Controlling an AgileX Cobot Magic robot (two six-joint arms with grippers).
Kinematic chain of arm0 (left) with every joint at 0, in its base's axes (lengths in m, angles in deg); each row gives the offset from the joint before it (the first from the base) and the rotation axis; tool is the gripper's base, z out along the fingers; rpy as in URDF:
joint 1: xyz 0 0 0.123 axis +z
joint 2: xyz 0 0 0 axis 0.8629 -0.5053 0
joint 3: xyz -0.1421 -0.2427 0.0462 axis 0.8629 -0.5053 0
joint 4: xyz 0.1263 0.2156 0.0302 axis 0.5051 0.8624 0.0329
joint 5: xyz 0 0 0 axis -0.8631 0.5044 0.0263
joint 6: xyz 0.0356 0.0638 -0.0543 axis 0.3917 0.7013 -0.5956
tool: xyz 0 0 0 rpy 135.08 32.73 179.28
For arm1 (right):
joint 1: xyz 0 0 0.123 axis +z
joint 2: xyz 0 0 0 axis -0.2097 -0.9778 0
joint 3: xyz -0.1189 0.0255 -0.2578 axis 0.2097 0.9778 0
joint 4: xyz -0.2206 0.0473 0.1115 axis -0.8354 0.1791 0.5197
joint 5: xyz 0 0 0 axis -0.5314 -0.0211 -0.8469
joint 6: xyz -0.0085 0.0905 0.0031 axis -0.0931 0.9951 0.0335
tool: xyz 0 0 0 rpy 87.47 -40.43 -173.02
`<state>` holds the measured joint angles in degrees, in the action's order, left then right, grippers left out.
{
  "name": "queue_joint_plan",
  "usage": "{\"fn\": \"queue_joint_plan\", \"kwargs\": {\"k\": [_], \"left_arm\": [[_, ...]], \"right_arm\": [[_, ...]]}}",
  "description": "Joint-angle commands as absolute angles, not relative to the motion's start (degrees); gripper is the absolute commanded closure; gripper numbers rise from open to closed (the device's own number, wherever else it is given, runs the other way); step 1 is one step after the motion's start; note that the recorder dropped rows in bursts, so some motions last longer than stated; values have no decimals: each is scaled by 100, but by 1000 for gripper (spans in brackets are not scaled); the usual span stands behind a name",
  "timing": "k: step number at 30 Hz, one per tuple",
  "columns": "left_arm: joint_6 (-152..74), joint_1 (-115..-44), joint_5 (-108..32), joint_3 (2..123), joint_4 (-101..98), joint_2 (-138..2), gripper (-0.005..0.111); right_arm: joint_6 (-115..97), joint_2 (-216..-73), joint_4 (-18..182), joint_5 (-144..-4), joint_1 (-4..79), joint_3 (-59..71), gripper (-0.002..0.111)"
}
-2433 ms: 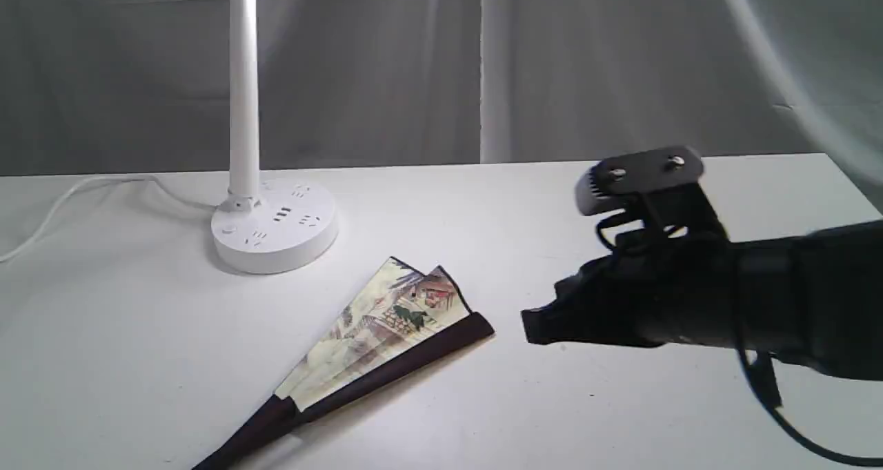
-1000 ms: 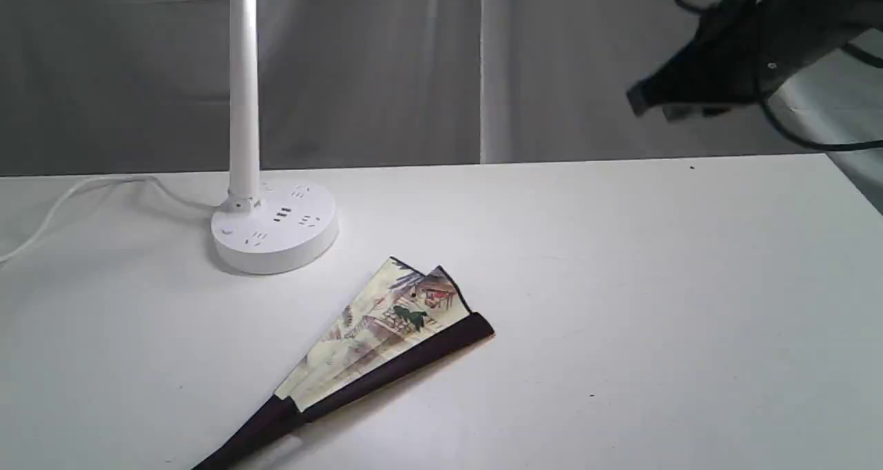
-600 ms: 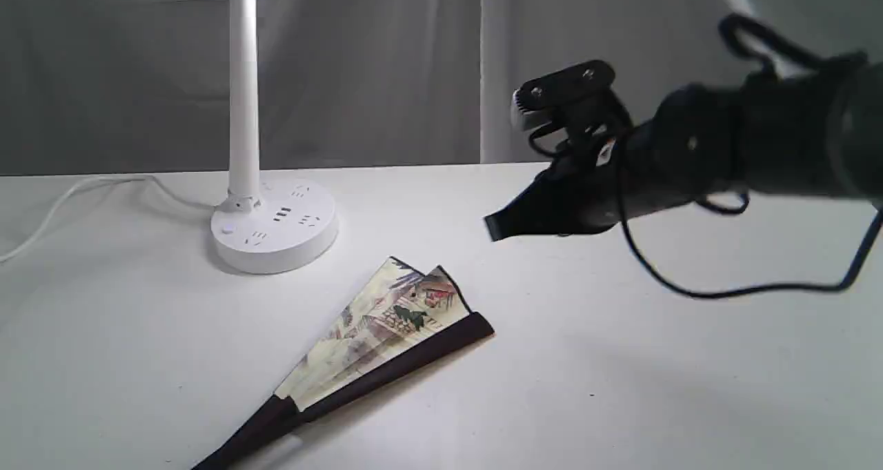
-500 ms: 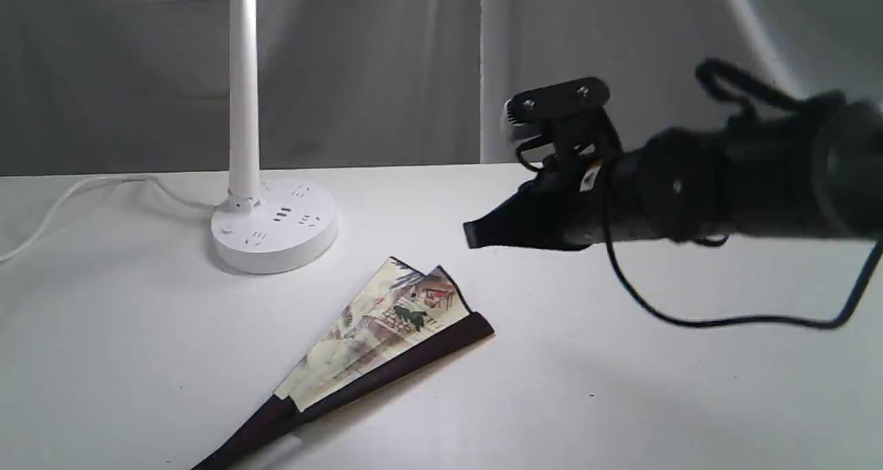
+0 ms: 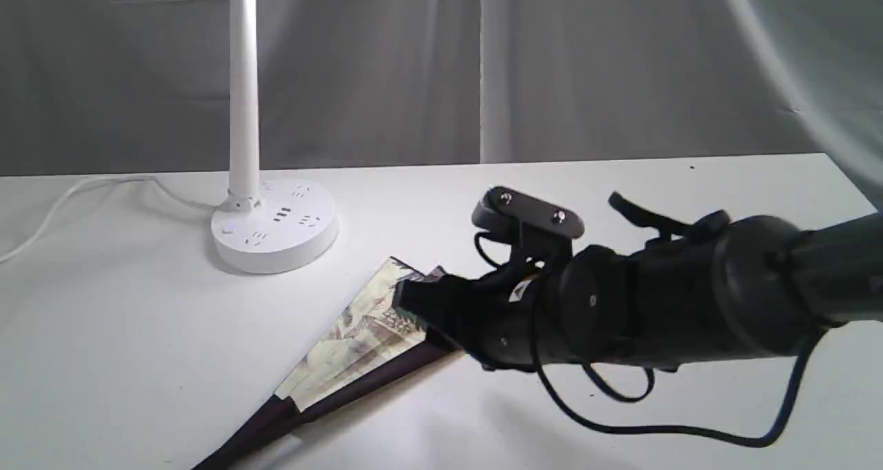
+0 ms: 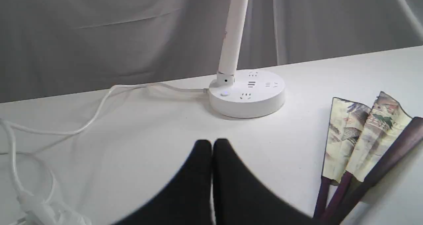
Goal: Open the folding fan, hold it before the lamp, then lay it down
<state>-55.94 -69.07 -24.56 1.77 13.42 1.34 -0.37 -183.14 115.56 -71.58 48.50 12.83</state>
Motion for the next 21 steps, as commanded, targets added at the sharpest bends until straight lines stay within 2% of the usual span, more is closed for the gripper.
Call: {"fn": "queue_joint_plan", "kwargs": {"k": [1, 3, 6, 13, 21], "left_arm": [[-5625, -6893, -2515, 156, 1275, 155, 107], [-5625, -6893, -2515, 156, 1251, 155, 107], [-5625, -6893, -2515, 156, 1251, 155, 107], [-5625, -6893, -2515, 156, 1251, 155, 107], [-5625, -6893, -2515, 156, 1251, 155, 107]], "right_arm": [[104, -18431, 11968, -7066, 5055, 1306, 37], [104, -18429, 11994, -7056, 5172, 1306, 28], [104, -18429, 12319, -7038, 5325, 1306, 21], [117, -18702, 12892, -7170, 5491, 1210, 21], [117, -19611, 12953, -7981, 5491, -38, 21]]}}
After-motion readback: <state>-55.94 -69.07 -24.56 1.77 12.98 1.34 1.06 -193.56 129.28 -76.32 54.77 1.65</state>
